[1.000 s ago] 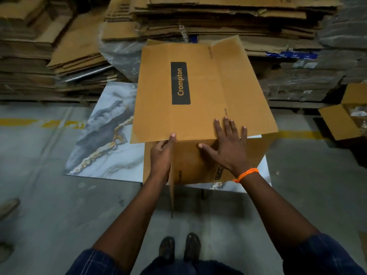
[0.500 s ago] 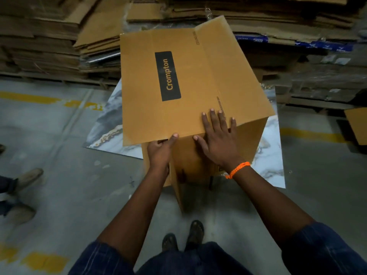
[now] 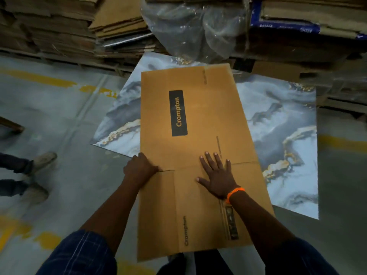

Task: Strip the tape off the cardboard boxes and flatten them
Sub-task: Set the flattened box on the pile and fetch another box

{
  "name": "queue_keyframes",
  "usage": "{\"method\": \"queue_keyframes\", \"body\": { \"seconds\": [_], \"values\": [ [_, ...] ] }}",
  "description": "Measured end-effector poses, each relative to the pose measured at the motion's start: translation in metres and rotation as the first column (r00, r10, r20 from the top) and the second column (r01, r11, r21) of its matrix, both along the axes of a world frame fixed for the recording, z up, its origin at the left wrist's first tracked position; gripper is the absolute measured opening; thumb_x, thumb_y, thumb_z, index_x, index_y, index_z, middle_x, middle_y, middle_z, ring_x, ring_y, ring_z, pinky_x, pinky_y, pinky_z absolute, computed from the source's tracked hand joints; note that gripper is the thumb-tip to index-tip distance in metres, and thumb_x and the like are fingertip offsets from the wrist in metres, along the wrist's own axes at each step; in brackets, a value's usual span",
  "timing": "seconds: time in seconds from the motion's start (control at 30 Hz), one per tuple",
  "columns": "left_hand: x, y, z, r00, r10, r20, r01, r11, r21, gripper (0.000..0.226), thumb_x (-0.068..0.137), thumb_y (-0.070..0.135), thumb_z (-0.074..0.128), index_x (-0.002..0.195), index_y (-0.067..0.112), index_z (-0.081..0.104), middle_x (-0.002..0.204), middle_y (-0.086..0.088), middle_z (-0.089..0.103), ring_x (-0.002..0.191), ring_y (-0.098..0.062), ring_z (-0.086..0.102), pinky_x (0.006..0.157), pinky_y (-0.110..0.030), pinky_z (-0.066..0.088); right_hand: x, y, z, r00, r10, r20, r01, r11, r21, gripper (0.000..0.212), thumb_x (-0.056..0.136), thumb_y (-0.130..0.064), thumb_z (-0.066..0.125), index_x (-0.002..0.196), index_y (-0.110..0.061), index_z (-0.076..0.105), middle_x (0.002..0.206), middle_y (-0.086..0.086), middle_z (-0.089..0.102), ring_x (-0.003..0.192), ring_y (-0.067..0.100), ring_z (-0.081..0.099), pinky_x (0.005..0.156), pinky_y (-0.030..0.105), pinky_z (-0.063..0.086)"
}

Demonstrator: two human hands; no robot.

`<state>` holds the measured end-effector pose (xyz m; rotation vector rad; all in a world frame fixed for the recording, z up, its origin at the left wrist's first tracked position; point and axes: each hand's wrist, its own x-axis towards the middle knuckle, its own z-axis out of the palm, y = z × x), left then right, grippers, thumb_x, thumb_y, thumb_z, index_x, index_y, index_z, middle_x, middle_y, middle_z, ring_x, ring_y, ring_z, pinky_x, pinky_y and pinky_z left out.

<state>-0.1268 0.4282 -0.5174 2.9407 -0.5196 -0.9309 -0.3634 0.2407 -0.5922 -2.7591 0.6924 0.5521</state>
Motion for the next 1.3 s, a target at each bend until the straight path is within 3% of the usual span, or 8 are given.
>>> {"method": "queue_keyframes", "body": {
  "seconds": [0.13, 0.2, 0.33, 0.43, 0.63, 0.9, 1.07, 1.3],
  "values": [
    [-0.024, 0.044, -0.041, 0.775, 0.49, -0.399, -0.572, 0.812, -0.115, 0.126, 0.063, 0.066, 0.087, 0.155, 0.003, 0.028, 0.153, -0.023, 0.042, 0.132, -0.04, 0.051, 0.102, -0.051, 0.049, 0.005, -0.007, 0.003, 1.0, 0.02, 0.016, -0.02, 1.0, 0.004, 0.088, 0.092, -0.079, 0.023, 0.16, -0.033, -0.008, 0.167, -0.005, -0.017, 0.155, 0.027, -0.012, 0.117, 0.066, 0.001],
    [-0.039, 0.053, -0.042, 0.632, 0.494, -0.597, -0.698, 0.698, -0.162, 0.091, 0.068, 0.053, 0.089, 0.137, 0.004, 0.057, 0.13, -0.019, 0.065, 0.106, -0.032, 0.067, 0.084, -0.042, 0.057, 0.005, -0.005, 0.005, 1.0, 0.016, 0.008, -0.016, 1.0, 0.02, 0.089, 0.092, -0.079, 0.024, 0.16, -0.033, -0.01, 0.167, -0.005, -0.019, 0.154, 0.026, -0.014, 0.118, 0.065, 0.0],
    [-0.029, 0.054, -0.033, 0.668, 0.499, -0.552, -0.739, 0.528, -0.418, 0.037, 0.072, 0.028, 0.092, 0.101, 0.012, 0.074, 0.099, -0.012, 0.077, 0.084, -0.028, 0.074, 0.073, -0.038, 0.06, 0.005, -0.007, 0.01, 0.998, 0.015, 0.067, -0.021, 0.995, 0.093, 0.091, 0.092, -0.072, 0.038, 0.162, -0.025, 0.005, 0.169, 0.006, -0.004, 0.156, 0.027, 0.001, 0.123, 0.055, 0.013],
    [0.023, 0.057, -0.017, 0.765, 0.501, -0.405, -0.644, 0.596, -0.479, 0.046, 0.06, 0.046, 0.095, 0.09, 0.016, 0.078, 0.084, -0.003, 0.078, 0.08, -0.024, 0.076, 0.076, -0.045, 0.063, -0.005, -0.002, 0.015, 0.995, 0.021, 0.094, -0.03, 0.995, 0.093, 0.09, 0.084, -0.073, 0.039, 0.158, -0.025, 0.025, 0.168, 0.011, 0.013, 0.153, 0.034, 0.018, 0.119, 0.055, 0.023],
    [0.134, 0.062, 0.002, 0.888, 0.46, -0.012, -0.43, 0.82, -0.378, 0.069, 0.054, 0.07, 0.087, 0.083, 0.011, 0.065, 0.076, -0.006, 0.067, 0.073, -0.025, 0.067, 0.07, -0.041, 0.059, 0.028, 0.005, 0.018, 0.971, -0.236, -0.05, 0.241, 0.956, 0.17, 0.113, 0.072, -0.082, 0.061, 0.159, -0.044, -0.001, 0.166, 0.003, -0.022, 0.153, 0.035, -0.015, 0.115, 0.069, 0.013],
    [0.202, 0.052, -0.02, 0.906, 0.303, 0.295, -0.258, 0.949, -0.182, 0.087, 0.079, 0.053, 0.079, 0.141, 0.008, 0.039, 0.14, -0.024, 0.047, 0.128, -0.046, 0.046, 0.104, -0.058, 0.037, 0.142, 0.021, 0.017, 0.971, -0.238, -0.028, 0.237, 0.94, 0.246, 0.113, 0.074, -0.071, 0.071, 0.16, -0.039, 0.005, 0.167, 0.005, -0.021, 0.154, 0.027, -0.016, 0.115, 0.07, 0.009],
    [0.234, 0.05, -0.047, 0.979, 0.013, 0.201, 0.011, 0.993, -0.116, 0.094, 0.087, 0.058, 0.068, 0.159, 0.023, 0.02, 0.166, -0.027, -0.006, 0.153, -0.047, -0.001, 0.119, -0.067, 0.014, 0.196, 0.031, 0.02, 0.969, -0.246, -0.041, 0.249, 0.944, 0.219, 0.116, 0.072, -0.072, 0.072, 0.161, -0.036, 0.006, 0.167, 0.004, -0.019, 0.155, 0.025, -0.013, 0.116, 0.07, 0.009],
    [0.251, 0.064, -0.062, 0.892, -0.419, 0.168, 0.44, 0.89, -0.12, 0.068, 0.104, 0.054, 0.037, 0.162, 0.031, 0.013, 0.169, -0.018, -0.007, 0.155, -0.041, -0.003, 0.121, -0.061, 0.016, 0.274, 0.045, 0.025, 0.974, -0.206, -0.093, 0.221, 0.955, 0.199, 0.118, 0.073, -0.071, 0.073, 0.16, -0.038, 0.001, 0.167, 0.002, -0.022, 0.154, 0.027, -0.017, 0.117, 0.071, 0.009]
  ]
}}
